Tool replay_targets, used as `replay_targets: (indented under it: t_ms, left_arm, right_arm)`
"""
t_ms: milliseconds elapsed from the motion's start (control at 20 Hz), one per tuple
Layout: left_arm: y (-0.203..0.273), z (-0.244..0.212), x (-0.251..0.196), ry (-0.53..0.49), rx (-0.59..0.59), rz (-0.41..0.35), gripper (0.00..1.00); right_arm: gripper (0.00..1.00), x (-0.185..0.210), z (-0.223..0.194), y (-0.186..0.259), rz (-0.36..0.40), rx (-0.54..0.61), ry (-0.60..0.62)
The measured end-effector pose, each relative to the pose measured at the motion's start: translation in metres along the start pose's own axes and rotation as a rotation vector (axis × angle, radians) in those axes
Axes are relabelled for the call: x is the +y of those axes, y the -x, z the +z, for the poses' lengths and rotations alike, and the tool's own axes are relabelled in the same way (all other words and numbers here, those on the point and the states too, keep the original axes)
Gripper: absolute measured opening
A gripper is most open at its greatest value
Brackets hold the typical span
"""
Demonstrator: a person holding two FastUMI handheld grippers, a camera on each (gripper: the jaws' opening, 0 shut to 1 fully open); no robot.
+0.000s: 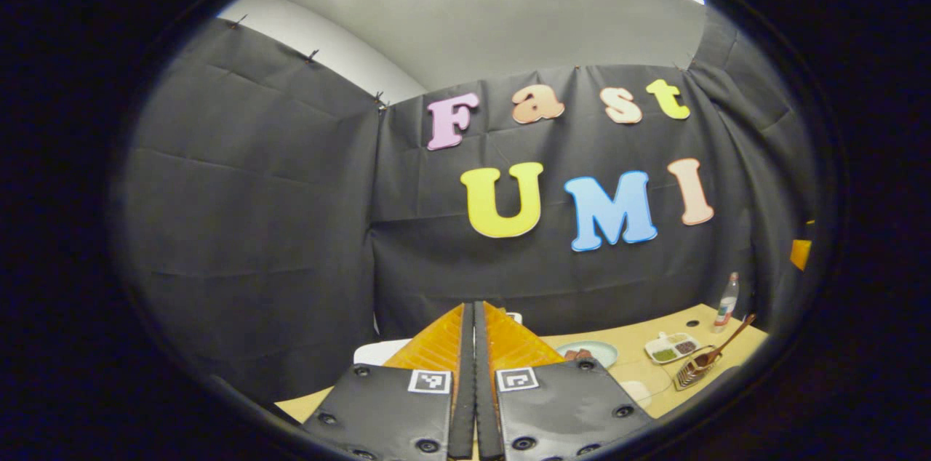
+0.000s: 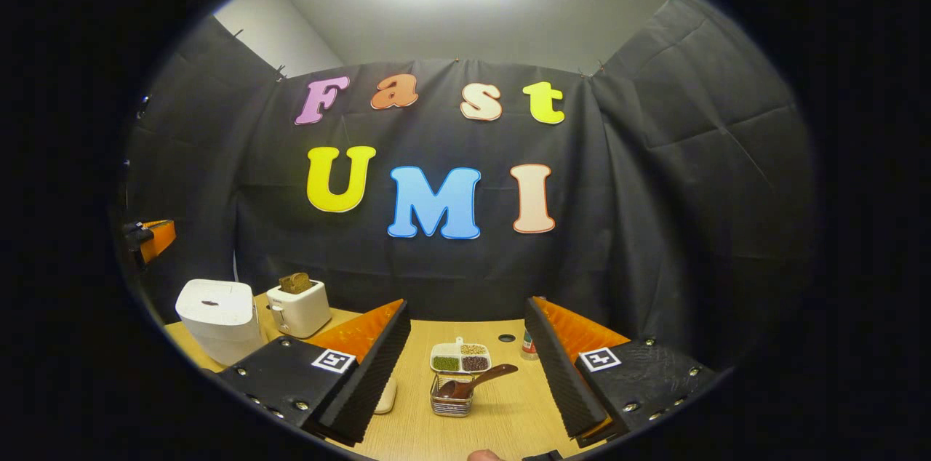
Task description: Close the left gripper, press the button to open the rice cooker; take a wooden spoon from the chopstick holder with the right hand, scoop a spoonful of rice and pour it into the rice cooker, then put the wooden spoon back into the chopstick holder.
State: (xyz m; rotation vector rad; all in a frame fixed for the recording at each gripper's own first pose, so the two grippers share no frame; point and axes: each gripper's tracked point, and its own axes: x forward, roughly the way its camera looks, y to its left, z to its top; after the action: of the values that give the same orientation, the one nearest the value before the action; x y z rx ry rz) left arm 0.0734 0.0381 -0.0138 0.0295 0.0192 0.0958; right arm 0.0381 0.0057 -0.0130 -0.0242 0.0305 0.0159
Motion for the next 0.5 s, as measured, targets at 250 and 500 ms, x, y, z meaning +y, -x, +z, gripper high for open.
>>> replay_targets:
  t_ms: [250,500]
  left_arm:
    - [-0.056,-0.056,0.027,0.032,0.121,0.001,0.08]
    - [-0.089,-0.129,0.049,0.051,0.251,0.004,0.09]
  right_arm:
    - [0.96,0.010,0.000,0.003,-0.044,0.004,0.021]
    - [0.96,0.024,-0.005,0.007,-0.088,0.034,0.044]
